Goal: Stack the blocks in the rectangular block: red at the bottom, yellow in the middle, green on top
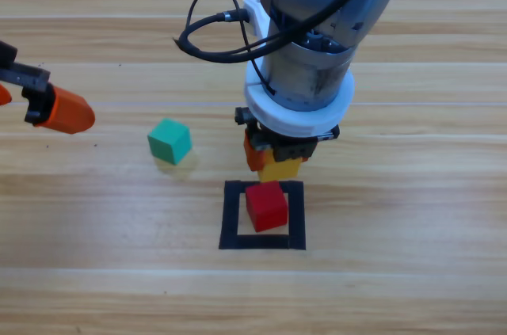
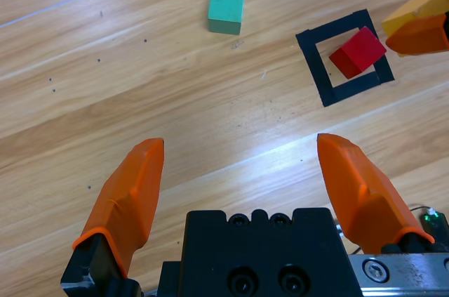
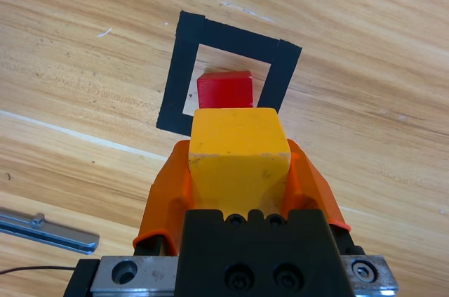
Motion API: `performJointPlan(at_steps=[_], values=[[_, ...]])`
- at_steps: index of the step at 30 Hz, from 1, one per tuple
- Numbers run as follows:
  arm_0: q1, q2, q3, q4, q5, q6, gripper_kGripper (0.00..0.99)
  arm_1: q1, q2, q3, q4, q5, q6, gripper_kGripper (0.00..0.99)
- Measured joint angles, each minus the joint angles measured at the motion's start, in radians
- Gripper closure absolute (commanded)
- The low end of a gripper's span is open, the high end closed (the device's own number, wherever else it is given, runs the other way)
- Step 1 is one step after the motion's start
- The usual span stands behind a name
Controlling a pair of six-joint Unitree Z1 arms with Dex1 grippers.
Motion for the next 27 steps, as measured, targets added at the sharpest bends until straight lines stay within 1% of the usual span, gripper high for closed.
performJointPlan(at_steps=[5, 10, 22, 27], values=[[0.008, 0.000, 0.000, -0.001, 0.000, 0.000, 0.059, 0.000, 0.007, 0.000, 0.007, 0.015, -0.030, 0.837], [0.015, 0.005, 0.000, -0.001, -0.002, 0.000, 0.059, 0.003, 0.036, 0.000, 0.007, 0.059, -0.045, 0.837], [0.022, 0.020, 0.005, -0.009, -0.004, 0.000, 0.059, 0.006, 0.044, 0.000, 0.008, 0.059, -0.063, 0.837], [0.026, 0.022, 0.010, -0.015, -0.007, 0.000, 0.059, 0.006, 0.080, -0.003, 0.008, 0.058, -0.063, 0.837]])
